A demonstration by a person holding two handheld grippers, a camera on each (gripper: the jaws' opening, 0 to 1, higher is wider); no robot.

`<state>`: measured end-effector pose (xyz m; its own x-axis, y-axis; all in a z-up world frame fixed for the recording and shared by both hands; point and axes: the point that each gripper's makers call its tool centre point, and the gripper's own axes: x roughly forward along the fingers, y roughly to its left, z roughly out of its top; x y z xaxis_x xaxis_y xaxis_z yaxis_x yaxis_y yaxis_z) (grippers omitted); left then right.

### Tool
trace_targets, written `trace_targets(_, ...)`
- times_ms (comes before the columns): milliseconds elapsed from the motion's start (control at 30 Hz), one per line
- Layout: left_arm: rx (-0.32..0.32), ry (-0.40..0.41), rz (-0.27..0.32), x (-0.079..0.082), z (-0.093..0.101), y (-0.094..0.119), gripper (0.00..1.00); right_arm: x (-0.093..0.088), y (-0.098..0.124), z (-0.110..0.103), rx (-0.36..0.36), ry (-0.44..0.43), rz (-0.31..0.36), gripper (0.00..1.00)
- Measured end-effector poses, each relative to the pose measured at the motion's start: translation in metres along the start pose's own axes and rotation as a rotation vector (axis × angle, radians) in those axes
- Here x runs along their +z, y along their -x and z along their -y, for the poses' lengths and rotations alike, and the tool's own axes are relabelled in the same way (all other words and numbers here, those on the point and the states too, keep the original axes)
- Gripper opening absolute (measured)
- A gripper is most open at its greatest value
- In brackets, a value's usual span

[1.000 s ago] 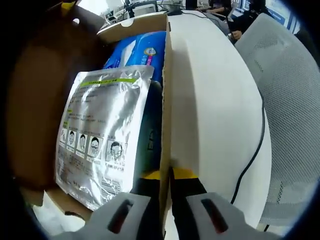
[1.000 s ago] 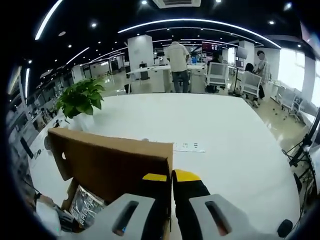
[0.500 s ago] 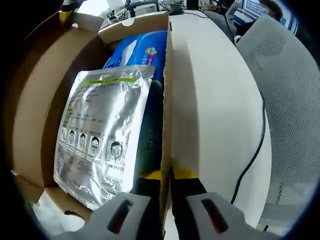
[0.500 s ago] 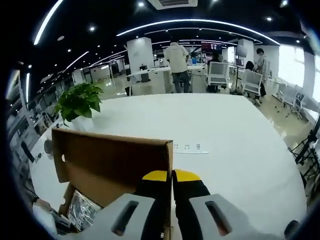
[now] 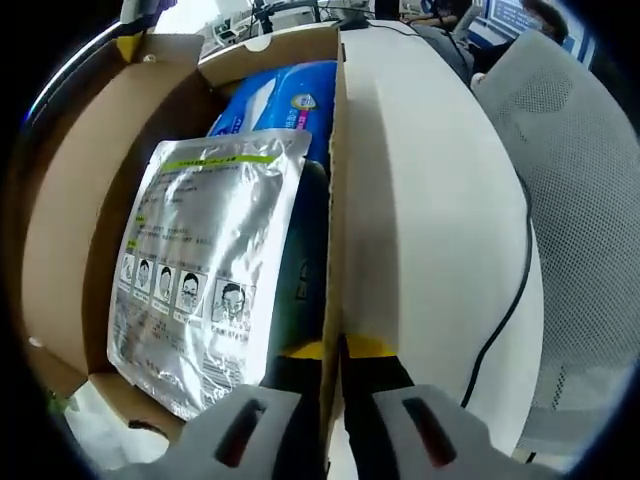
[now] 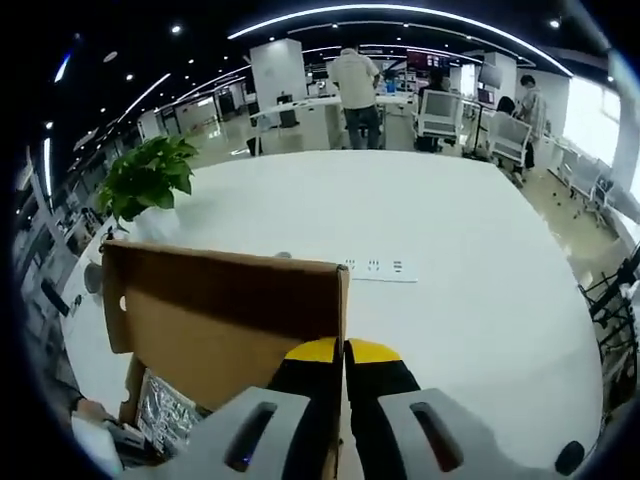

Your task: Operate the shoe box by opening the lid, removing the specified soft item, and placing it in the target area until the item is outside and the box remains undamaged.

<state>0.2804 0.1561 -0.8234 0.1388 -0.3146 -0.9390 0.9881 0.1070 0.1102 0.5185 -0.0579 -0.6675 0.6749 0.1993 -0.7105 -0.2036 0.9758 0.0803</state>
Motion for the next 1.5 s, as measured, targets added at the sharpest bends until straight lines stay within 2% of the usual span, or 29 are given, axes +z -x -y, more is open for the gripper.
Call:
trace_targets(100,-0.002,0.000,0.000,0.000,0.000,0.000,0.01,-0.003,-0.011,0.004,0.011,-0.013,-0.019,0.00)
trace_targets(300,-0.005,0.001,0.000,0.000,0.000,-0.001,0.01,-0.005,-0.021,0.005,0.022,0.030,-0.083,0.00)
trace_targets(500,-0.006,0.004,0.000,0.000,0.001,-0.001,0.01,-0.011,-0.035,0.010,0.016,0.039,-0.073,0.00)
trace_targets(733,-0.009,0.007,-0.003,0.000,0.002,-0.002,0.01,-0.015,-0.037,0.009,0.019,0.046,-0.078,0.00)
trace_targets(867,-0.007,0.007,-0.002,0.000,0.002,-0.002,0.01,-0.019,-0.032,0.005,0.024,-0.007,-0.088,0.00)
trace_targets(1200,-0.005,0.006,0.000,0.001,0.003,-0.002,0.01,-0.024,-0.033,0.004,0.016,-0.011,-0.084,0.00)
trace_targets(1333,-0.006,0.004,0.002,0.001,0.003,-0.002,0.01,-0.032,-0.037,0.006,0.007,0.006,-0.089,0.00)
trace_targets(1400,-0.004,0.002,0.002,0.001,0.003,-0.002,0.01,-0.047,-0.035,0.004,0.000,0.015,-0.125,0.00)
trace_targets(1433,-0.003,0.003,0.002,0.001,0.003,-0.002,0.01,-0.053,-0.034,0.003,0.001,0.039,-0.125,0.00)
trace_targets(1500,-0.002,0.002,0.002,0.001,0.003,-0.002,0.01,-0.057,-0.032,0.001,-0.004,0.033,-0.117,0.00)
